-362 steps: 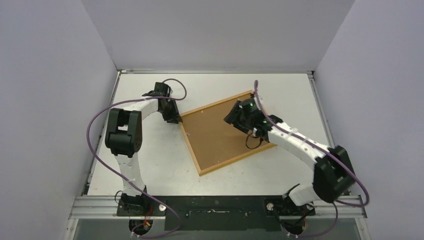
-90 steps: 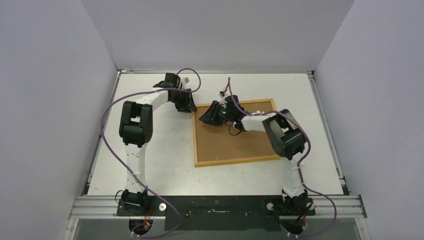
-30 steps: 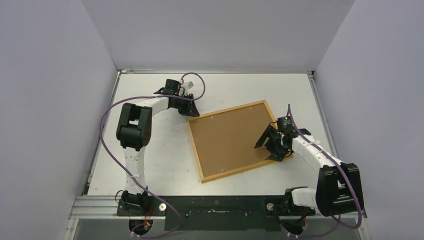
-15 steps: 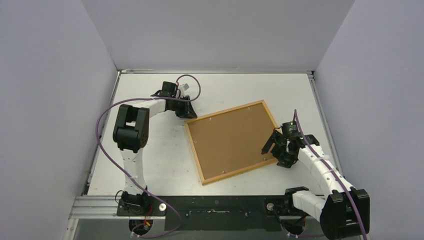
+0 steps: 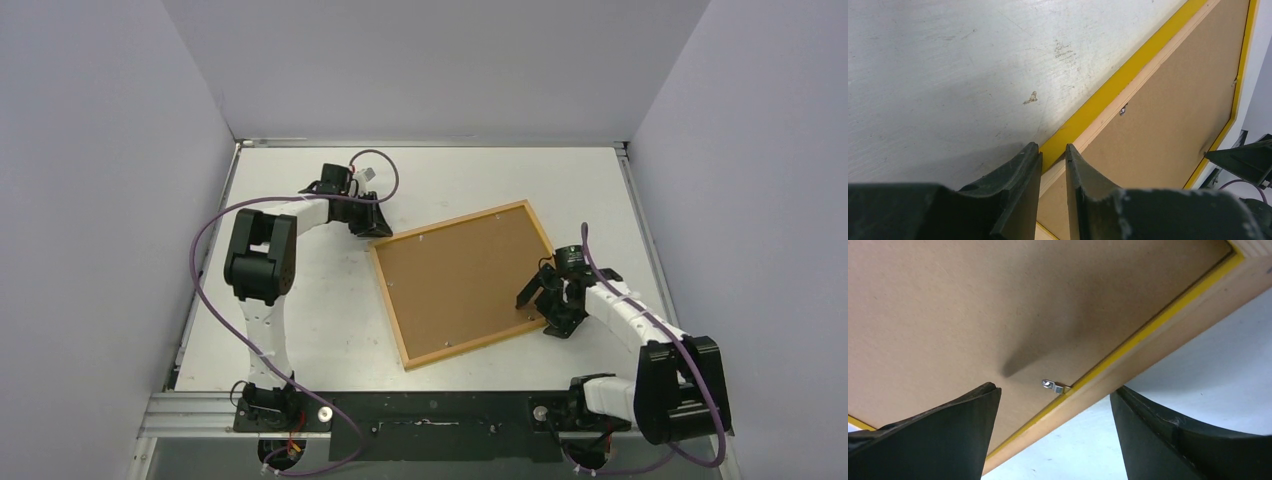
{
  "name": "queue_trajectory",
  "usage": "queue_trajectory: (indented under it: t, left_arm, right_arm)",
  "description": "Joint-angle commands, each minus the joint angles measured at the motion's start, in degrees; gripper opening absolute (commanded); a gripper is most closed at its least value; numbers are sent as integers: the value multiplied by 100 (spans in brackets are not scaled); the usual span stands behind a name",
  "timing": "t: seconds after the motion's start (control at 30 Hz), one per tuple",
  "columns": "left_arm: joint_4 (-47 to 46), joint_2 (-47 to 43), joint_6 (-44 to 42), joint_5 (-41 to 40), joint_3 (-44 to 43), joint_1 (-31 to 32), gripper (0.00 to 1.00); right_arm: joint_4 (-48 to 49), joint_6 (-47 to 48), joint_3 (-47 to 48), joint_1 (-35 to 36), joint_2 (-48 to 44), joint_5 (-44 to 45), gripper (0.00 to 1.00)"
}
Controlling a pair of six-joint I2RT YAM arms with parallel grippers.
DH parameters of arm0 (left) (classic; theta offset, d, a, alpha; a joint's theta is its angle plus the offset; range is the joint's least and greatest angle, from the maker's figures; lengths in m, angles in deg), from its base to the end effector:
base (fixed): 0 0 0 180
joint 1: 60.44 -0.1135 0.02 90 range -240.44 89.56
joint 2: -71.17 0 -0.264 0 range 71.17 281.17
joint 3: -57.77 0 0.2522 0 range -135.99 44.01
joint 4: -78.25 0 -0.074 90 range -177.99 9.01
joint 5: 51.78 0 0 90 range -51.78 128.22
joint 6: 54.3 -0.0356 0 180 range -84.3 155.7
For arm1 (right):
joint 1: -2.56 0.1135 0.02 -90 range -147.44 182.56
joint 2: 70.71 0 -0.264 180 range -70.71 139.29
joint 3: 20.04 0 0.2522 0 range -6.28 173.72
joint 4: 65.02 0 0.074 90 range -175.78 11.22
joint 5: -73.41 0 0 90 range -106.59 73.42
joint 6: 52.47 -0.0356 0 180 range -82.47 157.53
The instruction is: Put the photo into the frame
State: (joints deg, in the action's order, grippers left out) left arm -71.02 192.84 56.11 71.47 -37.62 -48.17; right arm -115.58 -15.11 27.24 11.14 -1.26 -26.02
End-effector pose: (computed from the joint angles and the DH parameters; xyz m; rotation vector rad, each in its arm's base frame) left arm 0.4270 -0.1128 0.1395 0.0446 2.6004 -0.9581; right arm 0.1902 0.0346 0.1613 1.0665 2.7338 0.4352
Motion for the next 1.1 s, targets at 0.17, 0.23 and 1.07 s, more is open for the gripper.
queue_trajectory:
  t: [0.17, 0.23, 1.07]
  left_arm:
    - [-98, -555, -90, -36, 740, -21, 22]
    - [-179, -736, -18, -40, 1035, -3, 22]
    - [1037, -3721, 675, -1067, 3239, 438, 22]
  right_arm:
    - [171, 567, 1218, 28, 983, 575, 83]
    - [130, 780, 1583, 34, 1390, 649, 83]
    - [-2193, 1975, 5869, 1365, 3584, 3633, 88]
